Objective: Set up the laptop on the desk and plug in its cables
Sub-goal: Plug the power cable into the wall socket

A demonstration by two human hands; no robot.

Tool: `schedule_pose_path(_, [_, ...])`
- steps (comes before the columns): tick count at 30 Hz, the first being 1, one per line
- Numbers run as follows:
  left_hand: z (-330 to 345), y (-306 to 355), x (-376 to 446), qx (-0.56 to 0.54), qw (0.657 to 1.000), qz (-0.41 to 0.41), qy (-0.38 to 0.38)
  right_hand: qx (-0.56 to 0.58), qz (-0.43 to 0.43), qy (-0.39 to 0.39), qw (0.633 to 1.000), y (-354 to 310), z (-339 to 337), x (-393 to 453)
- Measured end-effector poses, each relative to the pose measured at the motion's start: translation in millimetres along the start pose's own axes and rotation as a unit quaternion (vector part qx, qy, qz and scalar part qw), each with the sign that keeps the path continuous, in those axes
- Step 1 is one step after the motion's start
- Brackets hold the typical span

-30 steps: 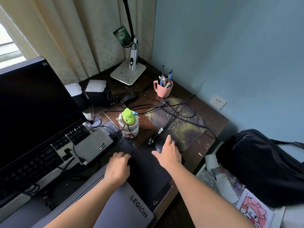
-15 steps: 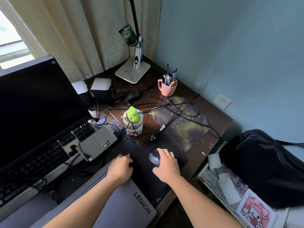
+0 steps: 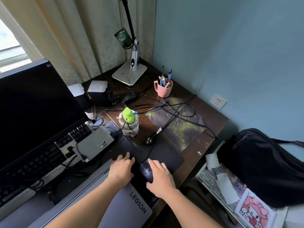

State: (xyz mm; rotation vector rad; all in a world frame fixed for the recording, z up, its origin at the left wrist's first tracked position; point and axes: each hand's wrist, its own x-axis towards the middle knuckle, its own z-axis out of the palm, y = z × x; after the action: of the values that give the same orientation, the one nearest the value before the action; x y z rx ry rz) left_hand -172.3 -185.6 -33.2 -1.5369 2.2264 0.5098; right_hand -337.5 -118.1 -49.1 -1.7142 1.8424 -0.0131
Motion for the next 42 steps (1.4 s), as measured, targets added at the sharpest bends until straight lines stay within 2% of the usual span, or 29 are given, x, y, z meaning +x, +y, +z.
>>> schedule_pose_path(6, [-4.7, 7.3, 0.3, 0.026, 1.0, -0.008, -0.014, 0.021, -0.012, -0.047, 0.999, 8.2, -11.1, 3.8])
schedule_pose_path(12, [-2.0, 16.5, -2.0, 0.033, 0.999, -0.026, -0.027, 0.021, -0.02, -0.052, 0.998, 12.1, -11.6, -2.6])
schedule_pose_path(16, [-1.9, 23.1, 2.3, -0.054, 0.997, -0.052, 0.037, 0.032, 0.002, -0.035, 0.999, 13.4, -11.8, -1.8])
schedule_pose_path(19, [-9.8, 30.0, 6.8, -0.174, 0.977, -0.062, 0.109, 0.074, 0.032, -0.028, 0.996, 11.9, -15.7, 1.3])
schedule_pose_path(21, [-20.2, 37.8, 11.5, -0.214, 0.967, -0.053, 0.125, 0.122, 0.049, -0.016, 0.991, 8.9, -19.9, 4.0])
schedule_pose_path(24, [-37.6, 48.8, 25.7, -0.212, 0.97, -0.046, 0.108, 0.197, 0.101, 0.075, 0.972, 5.9, -27.4, 8.2])
schedule_pose_path(26, [-46.8, 54.0, 36.6, -0.203, 0.974, -0.045, 0.093, 0.172, 0.133, 0.145, 0.965, 9.9, -32.6, 8.5])
schedule_pose_path(28, [-53.2, 57.7, 48.2, -0.196, 0.976, -0.044, 0.089, 0.124, 0.158, 0.167, 0.965, 21.0, -38.9, 9.8])
schedule_pose_path(32, [-54.1, 62.8, 68.6, -0.176, 0.98, -0.046, 0.084, 0.05, 0.202, 0.137, 0.968, 56.5, -53.4, 19.3])
schedule_pose_path(39, [-40.6, 70.9, 98.6, -0.128, 0.985, -0.062, 0.102, 0.009, 0.247, 0.108, 0.963, 128.4, -91.6, 49.9])
schedule_pose_path(42, [-34.2, 74.9, 100.7, -0.08, 0.988, -0.043, 0.125, 0.001, 0.248, 0.114, 0.962, 156.2, -104.0, 60.6])
